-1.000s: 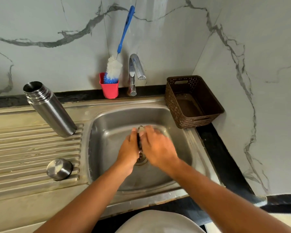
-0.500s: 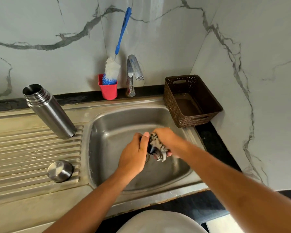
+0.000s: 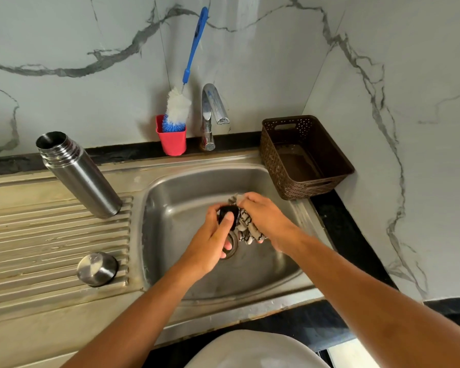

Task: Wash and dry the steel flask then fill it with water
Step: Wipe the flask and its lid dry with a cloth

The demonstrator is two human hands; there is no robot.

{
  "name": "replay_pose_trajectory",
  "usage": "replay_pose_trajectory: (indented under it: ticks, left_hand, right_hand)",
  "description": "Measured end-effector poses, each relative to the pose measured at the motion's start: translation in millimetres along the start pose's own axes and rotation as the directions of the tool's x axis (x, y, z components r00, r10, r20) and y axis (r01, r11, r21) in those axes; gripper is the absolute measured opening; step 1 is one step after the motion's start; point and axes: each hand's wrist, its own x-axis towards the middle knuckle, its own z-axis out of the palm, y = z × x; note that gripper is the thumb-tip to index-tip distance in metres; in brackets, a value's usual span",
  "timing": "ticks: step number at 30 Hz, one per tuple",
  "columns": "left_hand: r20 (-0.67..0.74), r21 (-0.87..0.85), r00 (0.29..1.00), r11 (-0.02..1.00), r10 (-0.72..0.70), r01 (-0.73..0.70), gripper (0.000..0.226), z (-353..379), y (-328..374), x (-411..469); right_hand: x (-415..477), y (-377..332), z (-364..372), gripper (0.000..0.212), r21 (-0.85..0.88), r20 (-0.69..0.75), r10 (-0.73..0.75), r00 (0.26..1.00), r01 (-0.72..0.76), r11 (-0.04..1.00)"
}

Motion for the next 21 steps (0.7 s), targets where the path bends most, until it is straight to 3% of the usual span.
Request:
replay_pose_trajectory:
  ticks: [2,3,5,7,10,11,12,14,16,17,19,20,21]
  left_hand:
    - [0.020,-0.123,0.981,0.973,-0.195,0.196,0.046,-1,8,5]
    - [0.028,-0.143,0.964,0.953,-0.266,0.267,0.060,-2,11,6]
    - [-0.013,-0.156,0.942,0.931,-0.336,0.330,0.084,-5,16,8]
    - [-0.037,-0.158,0.923,0.914,-0.383,0.373,0.086,-7,19,10]
    - [-0.093,-0.178,0.908,0.904,-0.409,0.389,0.074,0,15,11]
    - [-0.154,-0.147,0.915,0.924,-0.373,0.352,0.069,4,10,10]
    - [-0.227,-0.004,0.928,0.953,-0.296,0.303,0.065,7,3,10]
    - [-0.294,0.392,0.954,0.902,-0.065,0.182,0.063,12,-2,4]
    - [-0.249,0.589,0.960,0.807,0.128,0.045,0.066,20,6,-5]
    - [-0.216,0.638,0.961,0.770,0.173,0.005,0.068,24,12,-9]
    - [-0.217,0.660,0.958,0.751,0.190,0.000,0.066,25,14,-7]
    - [-0.272,0.604,0.953,0.794,0.134,0.061,0.064,21,12,0]
    - [-0.335,0.467,0.942,0.871,0.014,0.154,0.065,16,8,7]
  right_hand:
    - [1,8,4,0.018,-0.053,-0.101,-0.219,0.970,0.215,0.975]
    - [-2,15,6,0.018,-0.172,-0.114,-0.369,0.923,0.347,0.922]
    - [-10,26,13,0.026,-0.470,-0.032,-0.615,0.788,0.531,0.705]
    - [-22,32,21,0.034,-0.627,0.051,-0.671,0.740,0.547,0.555]
    - [-27,32,29,0.042,-0.699,0.067,-0.652,0.755,0.502,0.509]
    - [-26,27,28,0.042,-0.690,0.049,-0.619,0.784,0.474,0.546]
    - [-21,21,24,0.040,-0.669,0.040,-0.532,0.846,0.418,0.614]
    - [-8,0,12,0.036,-0.618,0.097,-0.182,0.978,0.203,0.760]
    - [0,-17,-4,0.033,-0.412,0.164,0.213,0.963,-0.129,0.902]
    - [-1,-23,-10,0.031,-0.310,0.199,0.317,0.927,-0.247,0.918]
    - [-3,-26,-12,0.029,-0.296,0.180,0.294,0.939,-0.233,0.926]
    - [-3,-22,-7,0.027,-0.458,0.114,0.134,0.984,-0.067,0.886]
    - [-7,-15,2,0.026,-0.644,0.089,-0.085,0.992,0.123,0.755]
